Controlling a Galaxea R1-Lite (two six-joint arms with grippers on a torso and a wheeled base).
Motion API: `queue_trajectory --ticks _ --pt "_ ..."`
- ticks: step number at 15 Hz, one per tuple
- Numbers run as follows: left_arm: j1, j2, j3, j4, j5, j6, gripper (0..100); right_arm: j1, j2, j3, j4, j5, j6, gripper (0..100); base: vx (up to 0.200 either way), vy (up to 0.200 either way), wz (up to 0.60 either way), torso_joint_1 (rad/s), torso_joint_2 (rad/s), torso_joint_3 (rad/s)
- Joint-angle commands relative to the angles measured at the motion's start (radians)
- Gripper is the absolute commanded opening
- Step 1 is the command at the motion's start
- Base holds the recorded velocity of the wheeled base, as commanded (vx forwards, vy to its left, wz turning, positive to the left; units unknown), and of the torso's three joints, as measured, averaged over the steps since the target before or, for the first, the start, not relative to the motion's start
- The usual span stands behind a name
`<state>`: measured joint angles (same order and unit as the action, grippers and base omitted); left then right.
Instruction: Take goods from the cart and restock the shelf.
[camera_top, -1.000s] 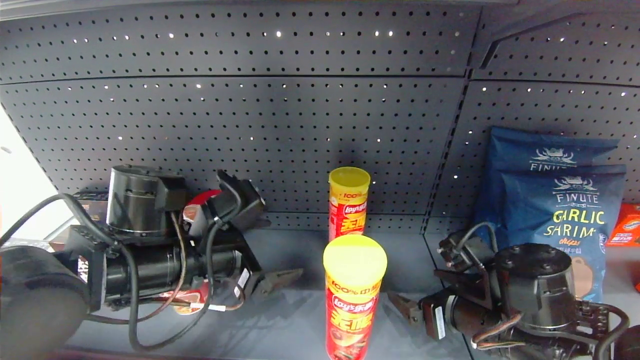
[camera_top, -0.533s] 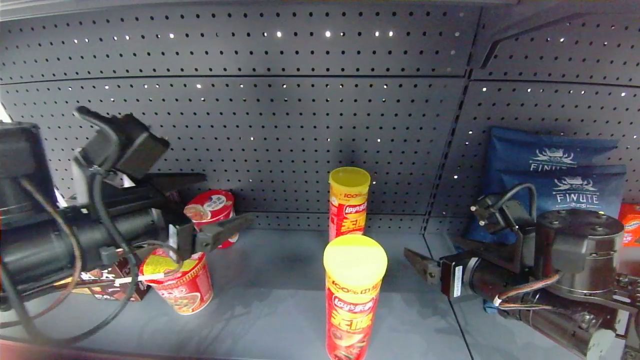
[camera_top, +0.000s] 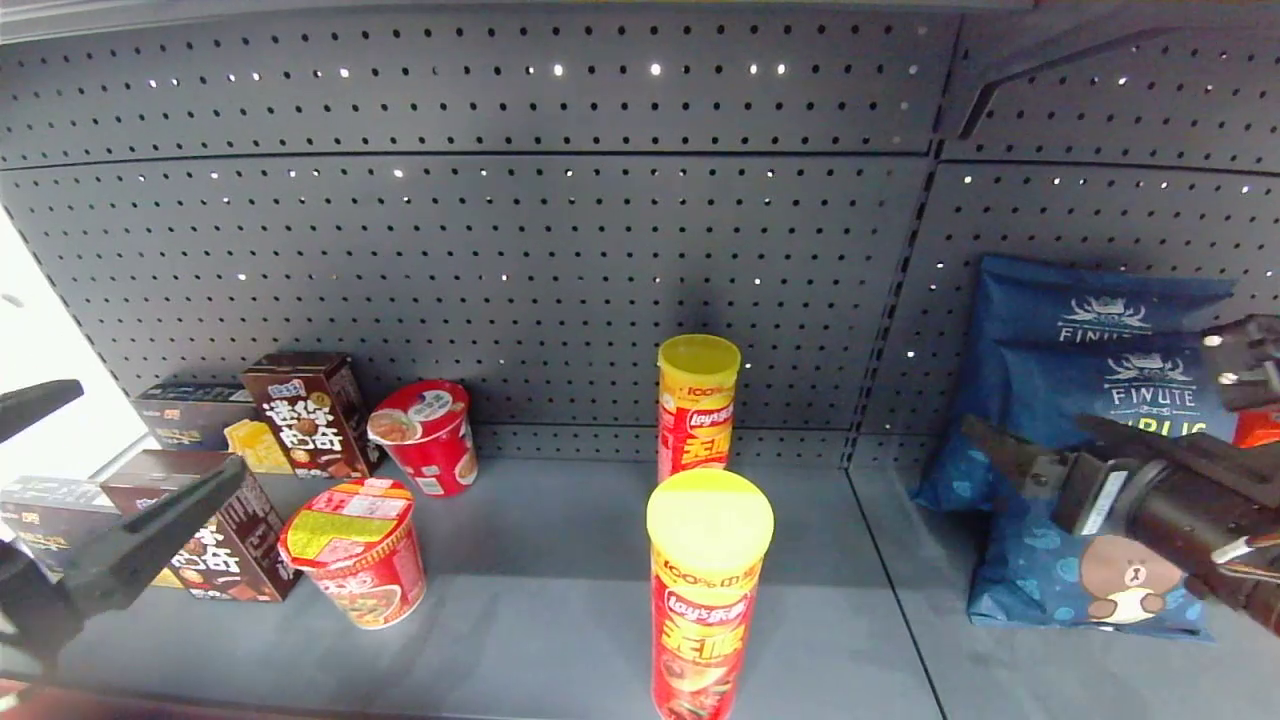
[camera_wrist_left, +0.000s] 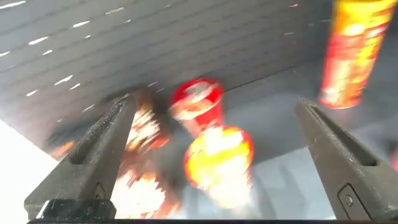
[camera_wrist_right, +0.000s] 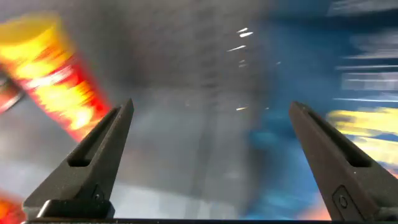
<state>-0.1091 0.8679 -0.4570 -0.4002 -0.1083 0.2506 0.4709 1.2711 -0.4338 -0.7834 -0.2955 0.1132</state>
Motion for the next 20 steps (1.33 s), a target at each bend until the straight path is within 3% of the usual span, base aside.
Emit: queue_trajectory --ticks 1,3,5,7,9,10,13,15,16,17,18,20 --pt "0.022 -0.333 0.103 0.133 0.125 0.006 100 -0.126 -0.223 0.115 0.003 0.015 -0.013 100 0.000 0.000 0.00 0.000 0.00 0.000" --pt "0.023 -0.514 0.090 0.340 0.150 0.042 100 -0.193 -0.378 0.241 0.006 0.012 -0.083 100 0.000 0.000 0.00 0.000 0.00 0.000" --pt "0.025 -0.635 0.090 0.472 0.151 0.050 100 -0.202 -0.545 0.311 0.079 0.004 -0.138 100 0.000 0.000 0.00 0.000 0.00 0.000" --pt "0.025 -0.695 0.093 0.517 0.151 0.048 100 -0.204 -0.699 0.300 0.263 0.006 -0.182 100 0.000 0.000 0.00 0.000 0.00 0.000" --pt "0.023 -0.762 0.127 0.541 0.151 0.039 100 -0.264 -0.865 0.287 0.440 0.003 -0.184 100 0.000 0.000 0.00 0.000 0.00 0.000" --pt "0.023 -0.774 0.149 0.535 0.154 0.033 100 -0.301 -0.906 0.273 0.486 0.004 -0.184 100 0.000 0.000 0.00 0.000 0.00 0.000" --pt "0.023 -0.776 0.248 0.428 0.180 -0.045 100 -0.511 -1.127 0.234 0.773 0.009 -0.173 100 0.000 0.000 0.00 0.000 0.00 0.000" --pt "0.023 -0.776 0.423 0.144 0.183 -0.050 100 -0.541 -1.182 0.260 0.822 0.015 -0.145 100 0.000 0.000 0.00 0.000 0.00 0.000" --pt "0.023 -0.776 0.457 0.116 0.194 -0.059 100 -0.541 -1.182 0.270 0.813 0.045 -0.142 100 0.000 0.000 0.00 0.000 0.00 0.000" --pt "0.023 -0.776 0.457 0.119 0.194 -0.060 100 -0.540 -1.182 0.271 0.813 0.050 -0.142 100 0.000 0.000 0.00 0.000 0.00 0.000" --pt "0.023 -0.776 0.457 0.187 0.202 -0.110 100 -0.538 -1.182 0.356 0.753 0.144 -0.141 100 0.000 0.000 0.00 0.000 0.00 0.000" --pt "0.023 -0.777 0.457 0.261 0.202 -0.119 100 -0.538 -1.182 0.434 0.687 0.191 -0.144 100 0.000 0.000 0.00 0.000 0.00 0.000"
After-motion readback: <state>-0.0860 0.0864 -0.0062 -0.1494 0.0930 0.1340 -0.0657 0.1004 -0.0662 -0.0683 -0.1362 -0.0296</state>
